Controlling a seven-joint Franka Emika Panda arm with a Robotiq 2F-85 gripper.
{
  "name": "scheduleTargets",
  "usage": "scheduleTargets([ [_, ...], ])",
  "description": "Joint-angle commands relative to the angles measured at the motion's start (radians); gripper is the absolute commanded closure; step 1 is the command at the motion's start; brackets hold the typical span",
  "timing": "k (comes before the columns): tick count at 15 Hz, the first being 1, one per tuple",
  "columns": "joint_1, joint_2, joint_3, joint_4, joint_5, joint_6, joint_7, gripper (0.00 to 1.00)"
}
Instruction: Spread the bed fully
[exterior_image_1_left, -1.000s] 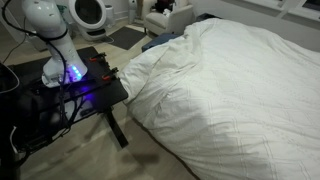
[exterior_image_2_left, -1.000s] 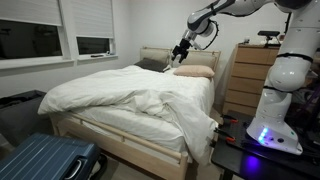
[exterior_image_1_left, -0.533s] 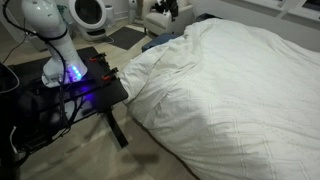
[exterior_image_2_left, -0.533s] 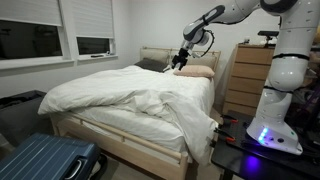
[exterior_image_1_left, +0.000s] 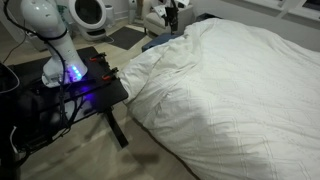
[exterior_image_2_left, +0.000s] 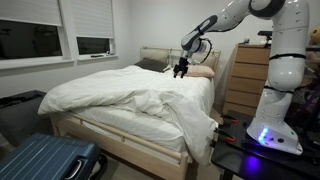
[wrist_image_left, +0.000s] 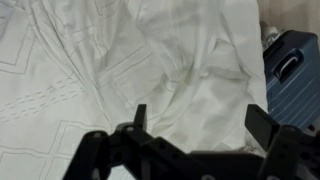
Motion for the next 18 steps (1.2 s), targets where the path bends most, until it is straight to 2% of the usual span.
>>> scheduleTargets([
  [1, -0.034, 0.024, 0.019, 0.005, -0.04, 0.003, -0.01, 0.0],
  [3, -0.043, 0.03, 0.021, -0.002, -0.054, 0.013, -0.015, 0.0],
  [5, -0.039, 0.024, 0.017, 0.016, -0.076, -0.015, 0.039, 0.0],
  [13, -0.046, 0.031, 0.024, 0.01, -0.067, 0.0, 0.017, 0.0],
  [16, -0.056, 0.073, 0.047, 0.037, -0.032, 0.012, -0.028, 0.0],
  [18, -0.057, 0.11, 0.06, 0.055, -0.049, 0.017, -0.033, 0.0],
])
